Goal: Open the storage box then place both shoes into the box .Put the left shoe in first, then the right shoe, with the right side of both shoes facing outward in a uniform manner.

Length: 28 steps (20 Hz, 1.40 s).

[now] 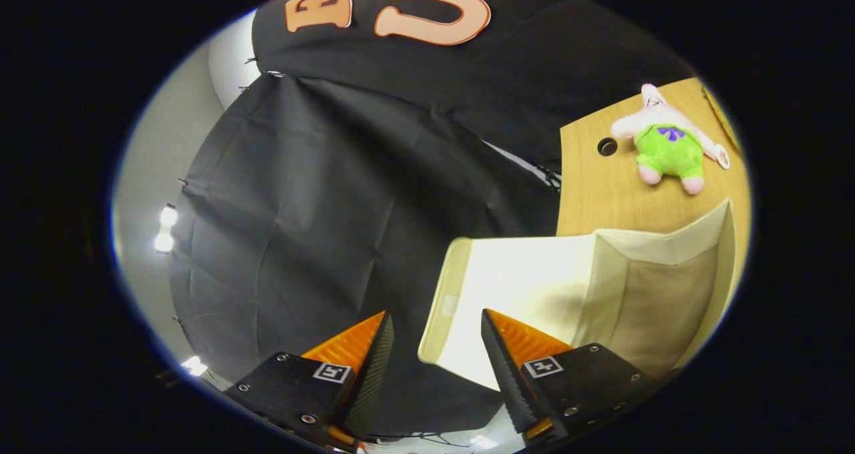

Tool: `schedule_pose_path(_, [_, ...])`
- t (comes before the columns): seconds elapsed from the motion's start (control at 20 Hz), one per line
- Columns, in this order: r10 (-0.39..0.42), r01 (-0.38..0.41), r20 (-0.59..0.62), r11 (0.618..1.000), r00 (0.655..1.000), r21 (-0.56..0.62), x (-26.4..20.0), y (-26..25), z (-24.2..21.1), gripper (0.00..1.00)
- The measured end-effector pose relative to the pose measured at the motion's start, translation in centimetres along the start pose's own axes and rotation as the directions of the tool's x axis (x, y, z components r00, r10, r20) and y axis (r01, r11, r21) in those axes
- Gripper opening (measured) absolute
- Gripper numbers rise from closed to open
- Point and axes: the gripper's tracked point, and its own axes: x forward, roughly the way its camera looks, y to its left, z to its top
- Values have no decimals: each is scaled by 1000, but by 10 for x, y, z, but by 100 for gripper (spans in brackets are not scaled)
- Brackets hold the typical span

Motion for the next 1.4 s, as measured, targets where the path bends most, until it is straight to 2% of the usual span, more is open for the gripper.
schedule_pose_path(0.2, [-190, 199, 90, 975, 978, -101, -47, -68, 27, 84])
schedule_pose_path(0.35, [-318, 340, 160, 931, 934, -132, -92, -121, 38, 87])
schedule_pose_path(0.5, [-462, 497, 216, 854, 860, -156, -140, -179, 48, 89])
schedule_pose_path(0.6, [-567, 609, 239, 776, 788, -168, -168, -223, 48, 91])
schedule_pose_path(0.7, [-640, 677, 226, 717, 734, -166, -201, -264, 31, 92])
schedule_pose_path(0.9, [-720, 737, 157, 658, 676, -154, -237, -319, -14, 92])
schedule_pose_path(1.1, [-765, 761, 56, 626, 642, -170, -248, -361, -66, 86])
schedule_pose_path(1.25, [-773, 765, -1, 629, 635, -140, -243, -387, -91, 82])
schedule_pose_path(1.4, [-745, 742, -12, 665, 667, -81, -236, -398, -98, 74])
